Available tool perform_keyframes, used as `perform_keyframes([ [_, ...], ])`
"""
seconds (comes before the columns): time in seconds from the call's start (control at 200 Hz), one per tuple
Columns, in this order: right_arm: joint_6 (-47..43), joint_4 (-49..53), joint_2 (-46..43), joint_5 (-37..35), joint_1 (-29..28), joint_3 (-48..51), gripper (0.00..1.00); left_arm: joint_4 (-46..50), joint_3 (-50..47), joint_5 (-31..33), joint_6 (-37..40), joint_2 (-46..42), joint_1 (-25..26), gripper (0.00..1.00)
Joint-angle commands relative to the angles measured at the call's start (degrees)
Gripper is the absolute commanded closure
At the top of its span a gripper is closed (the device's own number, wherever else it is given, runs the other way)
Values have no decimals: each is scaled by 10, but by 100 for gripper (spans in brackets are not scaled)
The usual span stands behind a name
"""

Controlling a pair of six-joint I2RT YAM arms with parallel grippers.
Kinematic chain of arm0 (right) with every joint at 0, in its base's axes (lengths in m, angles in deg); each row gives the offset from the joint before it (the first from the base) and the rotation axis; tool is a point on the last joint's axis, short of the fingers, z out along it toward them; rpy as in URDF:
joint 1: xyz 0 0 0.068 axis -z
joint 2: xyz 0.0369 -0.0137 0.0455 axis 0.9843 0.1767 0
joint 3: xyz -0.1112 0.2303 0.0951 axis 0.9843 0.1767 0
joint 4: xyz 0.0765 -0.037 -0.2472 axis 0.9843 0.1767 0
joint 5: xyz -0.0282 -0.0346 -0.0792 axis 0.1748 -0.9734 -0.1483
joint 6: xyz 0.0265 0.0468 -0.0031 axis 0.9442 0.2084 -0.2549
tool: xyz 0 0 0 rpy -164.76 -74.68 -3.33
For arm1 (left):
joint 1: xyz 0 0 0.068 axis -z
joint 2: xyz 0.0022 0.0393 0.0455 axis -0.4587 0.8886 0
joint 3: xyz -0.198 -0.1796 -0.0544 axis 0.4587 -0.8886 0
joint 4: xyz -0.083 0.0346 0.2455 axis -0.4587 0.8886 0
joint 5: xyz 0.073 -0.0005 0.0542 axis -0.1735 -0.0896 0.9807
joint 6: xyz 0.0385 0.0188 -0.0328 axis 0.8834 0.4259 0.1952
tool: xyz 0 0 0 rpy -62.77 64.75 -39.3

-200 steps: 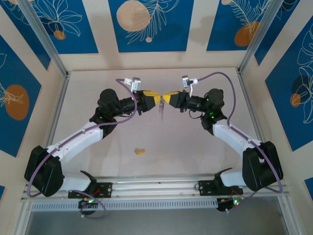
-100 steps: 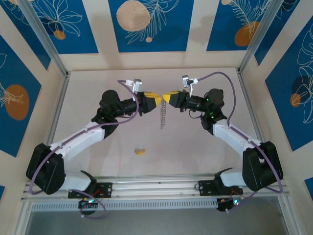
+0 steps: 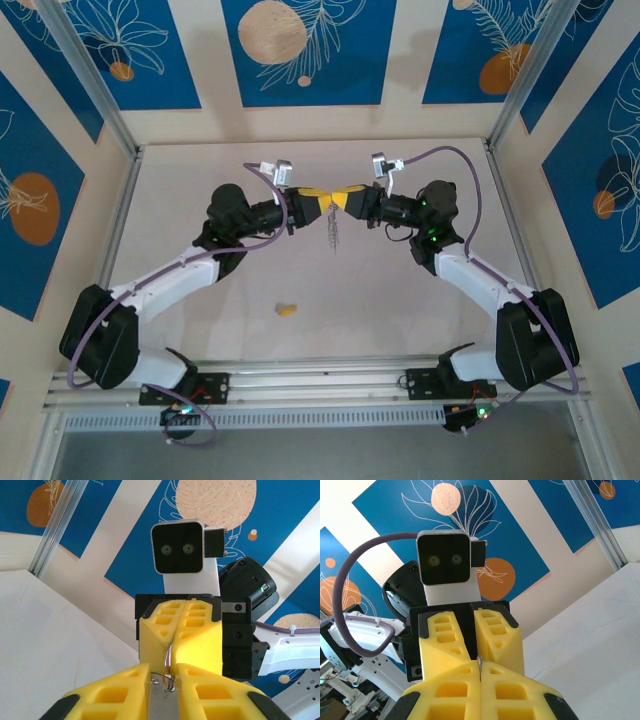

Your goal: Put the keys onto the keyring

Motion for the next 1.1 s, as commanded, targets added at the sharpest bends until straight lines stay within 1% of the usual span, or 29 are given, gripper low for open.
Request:
perform_keyframes([
  [0.0,2,-10,-6,-3,-4,-20,100,-48,0,-18,-11,5,10,84],
  [0.025,2,-9,-7,-2,-4,-20,100,-51,0,-19,-11,7,10,88],
  [0.08,2,-8,-6,2,-5,-21,100,-56,2,-21,-12,9,11,100],
  [0.165,-1,5,-8,8,-1,-26,100,-57,2,-19,-8,9,12,100],
  [0.255,1,24,-27,-3,25,-21,67,-33,5,-18,15,0,12,100],
  [0.295,6,24,-37,-5,42,-14,58,-11,10,-21,31,-6,12,100],
  [0.34,10,27,-50,-2,63,-8,54,16,16,-25,50,-13,12,100],
  [0.47,6,52,-84,5,100,2,51,91,38,-40,105,-31,10,100],
  [0.59,-24,89,-104,26,112,-1,51,162,67,-61,158,-39,10,100],
  [0.755,-78,139,-111,79,110,-15,52,240,110,-105,214,-36,10,100],
  [0.83,-90,143,-112,100,108,-15,53,267,127,-123,232,-32,9,100],
  [0.97,-106,145,-112,123,97,-17,54,292,149,-153,245,-24,7,100],
  [1.095,-123,153,-108,135,78,-24,55,297,157,-167,247,-19,6,100],
])
